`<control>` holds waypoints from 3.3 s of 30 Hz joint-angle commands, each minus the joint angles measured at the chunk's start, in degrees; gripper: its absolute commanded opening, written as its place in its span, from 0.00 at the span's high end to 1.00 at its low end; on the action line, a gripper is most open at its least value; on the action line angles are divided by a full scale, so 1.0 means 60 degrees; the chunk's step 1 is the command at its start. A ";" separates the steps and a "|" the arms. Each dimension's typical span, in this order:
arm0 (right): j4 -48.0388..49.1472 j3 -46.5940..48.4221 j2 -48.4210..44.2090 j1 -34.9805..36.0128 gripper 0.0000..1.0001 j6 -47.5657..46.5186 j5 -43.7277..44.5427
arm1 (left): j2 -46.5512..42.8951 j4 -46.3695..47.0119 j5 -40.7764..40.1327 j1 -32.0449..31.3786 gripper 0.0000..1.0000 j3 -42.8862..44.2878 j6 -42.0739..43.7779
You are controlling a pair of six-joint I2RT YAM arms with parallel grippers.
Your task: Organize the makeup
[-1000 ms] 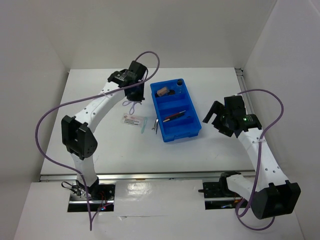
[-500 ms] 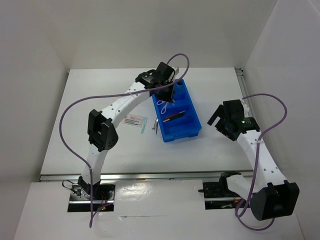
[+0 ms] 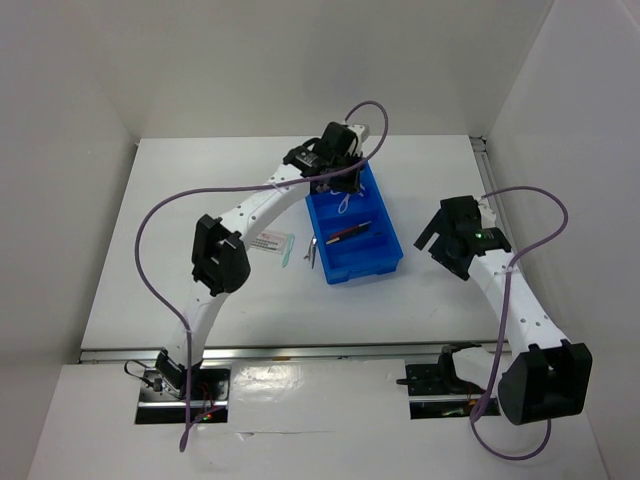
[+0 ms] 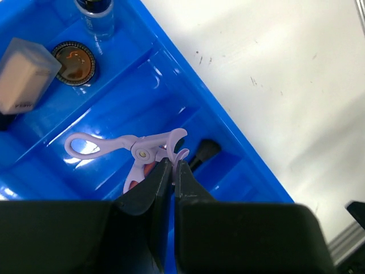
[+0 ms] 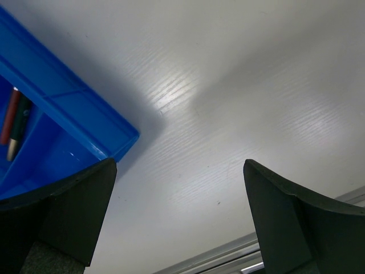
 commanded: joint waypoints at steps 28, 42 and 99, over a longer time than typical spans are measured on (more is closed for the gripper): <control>0.0056 0.0596 0.0054 -0.0062 0.00 0.0243 0.0099 | 0.0293 0.0982 -0.0314 0.0163 0.29 0.0097 0.0189; -0.0222 0.0494 -0.1132 -0.0062 0.00 0.0155 -0.0164 | -0.4777 -0.0497 -0.2834 0.0163 0.69 -0.7370 -0.1552; -0.0515 0.0494 -0.1440 -0.0062 0.00 0.0419 -0.0588 | -0.2025 0.0879 -0.1662 0.1276 0.55 -0.7433 -0.1422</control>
